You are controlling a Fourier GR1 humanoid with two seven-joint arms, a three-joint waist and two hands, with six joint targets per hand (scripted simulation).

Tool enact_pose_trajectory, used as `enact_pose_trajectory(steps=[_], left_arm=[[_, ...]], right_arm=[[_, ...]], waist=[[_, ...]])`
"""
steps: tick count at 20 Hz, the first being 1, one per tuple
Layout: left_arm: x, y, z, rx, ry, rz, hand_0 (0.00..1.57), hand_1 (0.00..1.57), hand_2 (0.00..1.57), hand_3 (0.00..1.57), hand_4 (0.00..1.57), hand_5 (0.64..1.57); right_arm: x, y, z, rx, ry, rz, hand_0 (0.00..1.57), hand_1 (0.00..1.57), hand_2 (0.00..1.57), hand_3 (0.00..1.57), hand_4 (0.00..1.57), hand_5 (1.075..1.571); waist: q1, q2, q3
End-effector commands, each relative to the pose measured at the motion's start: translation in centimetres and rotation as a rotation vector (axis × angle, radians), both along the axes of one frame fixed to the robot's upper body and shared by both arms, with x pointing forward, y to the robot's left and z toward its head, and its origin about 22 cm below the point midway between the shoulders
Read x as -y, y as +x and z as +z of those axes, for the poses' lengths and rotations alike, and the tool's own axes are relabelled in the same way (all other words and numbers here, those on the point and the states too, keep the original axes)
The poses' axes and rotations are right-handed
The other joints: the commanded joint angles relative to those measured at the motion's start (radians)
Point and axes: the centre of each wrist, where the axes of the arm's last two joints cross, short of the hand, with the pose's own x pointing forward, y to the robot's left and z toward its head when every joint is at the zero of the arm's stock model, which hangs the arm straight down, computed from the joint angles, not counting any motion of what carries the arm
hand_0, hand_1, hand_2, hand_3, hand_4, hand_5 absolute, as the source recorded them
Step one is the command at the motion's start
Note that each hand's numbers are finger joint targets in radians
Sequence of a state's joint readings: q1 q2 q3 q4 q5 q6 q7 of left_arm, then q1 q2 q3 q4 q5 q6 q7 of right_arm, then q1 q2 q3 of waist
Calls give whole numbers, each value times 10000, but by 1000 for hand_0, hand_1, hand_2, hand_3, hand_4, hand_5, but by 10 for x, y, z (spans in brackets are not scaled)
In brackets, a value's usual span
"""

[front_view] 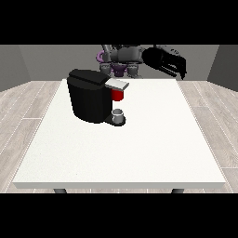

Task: Insert the coffee pod into the coffee machine and close the lid

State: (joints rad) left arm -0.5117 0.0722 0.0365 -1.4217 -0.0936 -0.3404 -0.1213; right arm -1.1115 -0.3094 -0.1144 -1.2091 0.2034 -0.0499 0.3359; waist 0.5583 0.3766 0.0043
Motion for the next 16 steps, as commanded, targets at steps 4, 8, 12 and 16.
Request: enact_pose_trajectory(steps=[4,8,12,16], left_arm=[[-4,-1,11,6,90,-24,0,0,0,0,248,1571],[23,-17,-7,-304,0,-160,0,0,0,0,266,1571],[-21,-20,-29,-917,-142,1082,0,0,0,0,266,1571],[-51,-22,-50,-1619,-371,1837,0,0,0,0,266,1571]], right_arm=[[-22,14,0,329,97,659,0,0,0,0,0,1571],[-35,20,-11,607,251,1205,0,0,0,0,0,1571],[-65,10,-67,561,334,2750,0,0,0,0,172,1571],[-102,-6,-100,-22,387,3962,0,0,0,0,263,1571]], waist=[[-191,-222,-47],[-267,-294,-45],[-1262,-1059,-43],[-2317,-1829,-45]])
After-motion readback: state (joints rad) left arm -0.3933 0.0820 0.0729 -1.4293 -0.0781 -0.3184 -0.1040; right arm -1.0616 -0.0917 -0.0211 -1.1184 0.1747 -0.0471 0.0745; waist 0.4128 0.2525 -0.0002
